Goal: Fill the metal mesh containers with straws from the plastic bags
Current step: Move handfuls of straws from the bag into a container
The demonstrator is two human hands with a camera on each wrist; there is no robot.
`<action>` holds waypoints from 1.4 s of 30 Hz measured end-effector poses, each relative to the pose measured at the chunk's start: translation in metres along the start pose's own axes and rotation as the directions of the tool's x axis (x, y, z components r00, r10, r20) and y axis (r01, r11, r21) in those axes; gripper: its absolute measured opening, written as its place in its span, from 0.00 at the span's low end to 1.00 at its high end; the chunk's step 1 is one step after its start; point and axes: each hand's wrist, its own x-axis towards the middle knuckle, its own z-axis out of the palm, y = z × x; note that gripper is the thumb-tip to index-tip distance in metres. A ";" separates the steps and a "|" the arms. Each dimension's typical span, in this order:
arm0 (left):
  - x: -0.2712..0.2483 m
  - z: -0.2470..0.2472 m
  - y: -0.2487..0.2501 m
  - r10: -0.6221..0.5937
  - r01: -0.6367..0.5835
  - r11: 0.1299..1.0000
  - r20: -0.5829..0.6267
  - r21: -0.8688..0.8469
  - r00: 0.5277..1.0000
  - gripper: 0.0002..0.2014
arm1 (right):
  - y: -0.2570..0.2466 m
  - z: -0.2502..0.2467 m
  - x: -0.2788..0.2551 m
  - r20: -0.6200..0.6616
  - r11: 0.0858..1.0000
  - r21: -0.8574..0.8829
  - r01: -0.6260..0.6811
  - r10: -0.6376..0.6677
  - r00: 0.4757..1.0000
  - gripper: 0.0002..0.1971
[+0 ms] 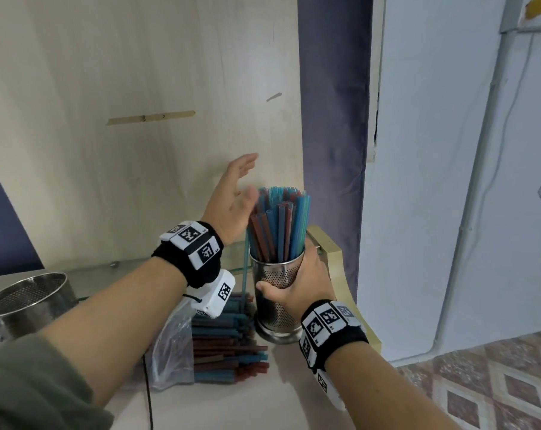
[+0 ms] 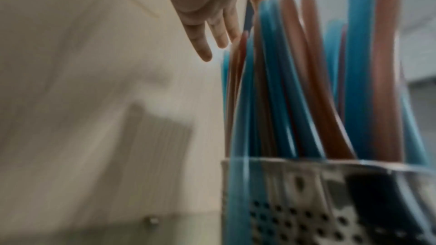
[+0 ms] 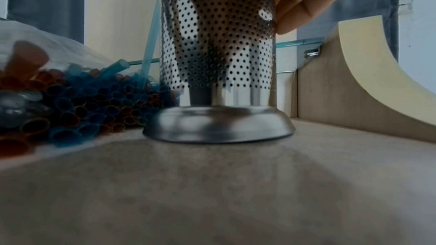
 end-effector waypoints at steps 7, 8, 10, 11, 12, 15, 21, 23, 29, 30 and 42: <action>0.007 0.011 0.014 0.017 -0.065 0.960 0.175 0.273 0.984 0.57 | -0.002 -0.001 -0.002 -0.041 1.000 0.002 0.021 -0.021 0.999 0.63; 0.008 0.011 0.012 -0.001 -0.023 0.978 0.114 0.208 0.993 0.58 | -0.002 -0.001 -0.002 -0.037 1.000 0.002 0.017 -0.017 0.999 0.63; 0.004 0.006 0.006 -0.014 0.011 0.996 0.025 0.090 1.000 0.59 | -0.002 0.000 -0.001 -0.028 1.000 0.000 0.003 -0.003 1.000 0.64; -0.001 0.002 0.002 -0.019 0.019 1.000 0.000 0.025 1.000 0.59 | -0.001 0.000 -0.001 -0.026 1.000 0.001 -0.001 0.001 1.000 0.64; -0.009 -0.003 -0.001 -0.042 0.042 0.998 -0.013 -0.044 0.999 0.60 | -0.001 0.001 0.000 -0.024 1.000 0.002 -0.002 0.002 1.000 0.64; -0.032 -0.018 -0.021 -0.260 0.266 0.957 0.063 -0.114 0.964 0.52 | 0.000 0.002 0.000 -0.021 1.000 0.006 0.000 0.000 1.000 0.65; -0.050 -0.022 -0.045 -0.473 0.410 0.877 0.296 0.251 0.830 0.21 | 0.000 0.003 0.002 -0.032 1.000 0.006 -0.005 0.006 0.999 0.65; -0.048 -0.014 -0.050 -0.447 0.370 0.880 0.254 0.298 0.858 0.14 | 0.000 0.003 0.002 -0.040 1.000 0.009 -0.010 0.010 0.999 0.65; -0.043 -0.014 -0.046 -0.391 0.388 0.886 -0.043 0.255 0.919 0.05 | -0.004 -0.001 0.000 -0.031 1.000 0.008 -0.018 0.018 0.999 0.64; -0.041 -0.021 -0.041 -0.378 0.395 0.897 -0.118 0.197 0.918 0.05 | -0.004 -0.002 -0.001 -0.031 1.000 0.011 -0.013 0.013 0.999 0.62; -0.092 -0.088 -0.009 -0.265 0.003 0.696 0.252 0.718 0.931 0.07 | -0.008 -0.007 -0.004 -0.067 0.997 0.054 0.051 -0.047 0.997 0.50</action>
